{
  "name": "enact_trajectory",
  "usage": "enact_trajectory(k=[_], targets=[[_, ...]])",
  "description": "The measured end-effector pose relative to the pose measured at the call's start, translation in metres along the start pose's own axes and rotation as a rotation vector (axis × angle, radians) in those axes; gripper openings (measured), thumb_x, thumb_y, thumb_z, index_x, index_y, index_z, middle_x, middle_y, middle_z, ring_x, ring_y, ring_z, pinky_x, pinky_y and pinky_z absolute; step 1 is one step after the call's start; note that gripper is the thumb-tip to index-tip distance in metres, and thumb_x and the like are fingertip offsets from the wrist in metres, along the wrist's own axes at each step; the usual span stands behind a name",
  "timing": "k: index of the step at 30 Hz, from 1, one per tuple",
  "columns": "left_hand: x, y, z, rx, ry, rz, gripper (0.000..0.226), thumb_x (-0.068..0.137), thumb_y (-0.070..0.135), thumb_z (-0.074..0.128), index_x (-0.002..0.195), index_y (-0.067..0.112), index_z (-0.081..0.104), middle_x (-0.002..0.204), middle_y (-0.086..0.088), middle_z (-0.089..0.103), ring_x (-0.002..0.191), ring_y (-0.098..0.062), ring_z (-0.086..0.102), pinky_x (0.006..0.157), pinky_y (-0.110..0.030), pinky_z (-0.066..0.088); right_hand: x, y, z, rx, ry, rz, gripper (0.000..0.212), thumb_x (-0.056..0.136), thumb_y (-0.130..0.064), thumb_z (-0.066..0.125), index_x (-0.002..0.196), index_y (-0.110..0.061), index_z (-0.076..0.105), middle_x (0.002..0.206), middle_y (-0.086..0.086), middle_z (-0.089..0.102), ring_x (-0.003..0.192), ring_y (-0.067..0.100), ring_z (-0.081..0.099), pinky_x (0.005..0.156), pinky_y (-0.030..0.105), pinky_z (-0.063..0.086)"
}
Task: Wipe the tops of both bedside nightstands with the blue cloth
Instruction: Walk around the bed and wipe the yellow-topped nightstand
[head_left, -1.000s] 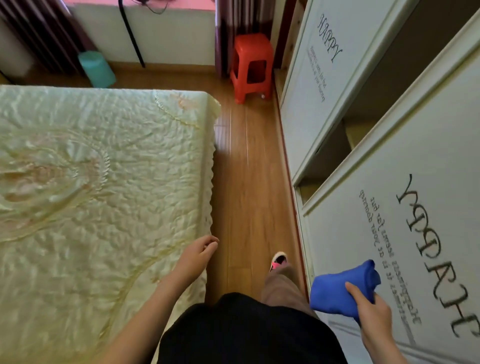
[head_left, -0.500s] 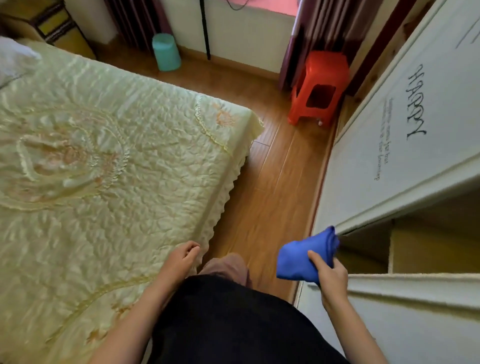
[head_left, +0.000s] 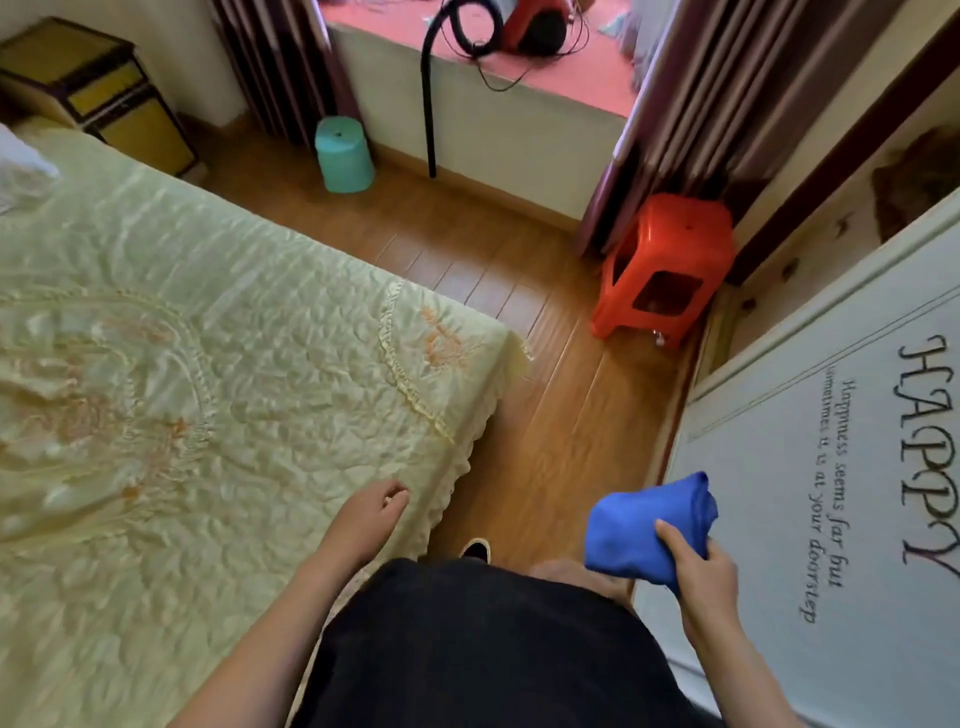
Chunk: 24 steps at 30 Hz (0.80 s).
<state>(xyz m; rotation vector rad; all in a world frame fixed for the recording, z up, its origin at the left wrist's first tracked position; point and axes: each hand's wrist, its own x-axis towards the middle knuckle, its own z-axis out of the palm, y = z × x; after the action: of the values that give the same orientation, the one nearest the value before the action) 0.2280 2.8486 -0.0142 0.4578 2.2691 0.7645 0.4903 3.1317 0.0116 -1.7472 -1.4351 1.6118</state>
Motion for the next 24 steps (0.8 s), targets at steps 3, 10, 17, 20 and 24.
enact_trajectory(k=[3,10,17,20,24], targets=[[0.063,0.064,-0.010,0.070,-0.060,0.100,0.025,0.092,0.041,0.041,0.092,0.031,0.064,0.091,0.014,0.065,0.085,-0.004,0.059,0.073,-0.026,0.047,0.049,-0.031,-0.009,0.021,0.082,0.032,0.024,0.083,-0.017,0.074,0.102,-0.005,0.066,0.098,0.015,0.071,0.083,0.026,0.067,0.072,0.035,0.050],[0.203,0.180,0.005,0.175,-0.157,0.208,0.040,0.092,0.045,0.034,0.103,0.023,0.065,0.098,0.006,0.067,0.090,-0.013,0.060,0.080,-0.034,0.049,0.196,-0.093,-0.013,0.056,0.204,0.120,0.039,0.080,-0.020,0.076,0.111,0.000,0.064,0.097,0.012,0.068,0.089,0.031,0.065,0.082,0.044,0.053],[0.316,0.246,0.014,0.022,0.003,0.032,0.029,0.098,0.025,0.045,0.116,0.016,0.067,0.117,-0.002,0.068,0.109,-0.021,0.059,0.086,-0.029,0.042,0.348,-0.208,0.046,0.004,0.055,0.092,0.039,0.081,-0.017,0.074,0.113,0.004,0.063,0.103,0.016,0.067,0.094,0.032,0.065,0.083,0.041,0.051],[0.345,0.262,0.004,-0.072,0.124,-0.076,0.027,0.098,0.026,0.047,0.113,0.017,0.067,0.113,-0.001,0.068,0.105,-0.020,0.060,0.083,-0.029,0.041,0.398,-0.270,0.092,-0.082,-0.084,0.024,0.031,0.082,-0.013,0.073,0.108,0.001,0.066,0.100,0.016,0.069,0.090,0.029,0.066,0.080,0.040,0.051],[0.375,0.266,-0.012,-0.156,0.240,-0.192,0.017,0.097,0.031,0.046,0.096,0.032,0.063,0.097,0.010,0.065,0.088,-0.011,0.057,0.069,-0.027,0.038,0.446,-0.338,0.168,-0.195,-0.288,-0.042,0.023,0.079,-0.016,0.076,0.101,-0.010,0.070,0.095,0.008,0.073,0.088,0.023,0.068,0.086,0.040,0.054]])
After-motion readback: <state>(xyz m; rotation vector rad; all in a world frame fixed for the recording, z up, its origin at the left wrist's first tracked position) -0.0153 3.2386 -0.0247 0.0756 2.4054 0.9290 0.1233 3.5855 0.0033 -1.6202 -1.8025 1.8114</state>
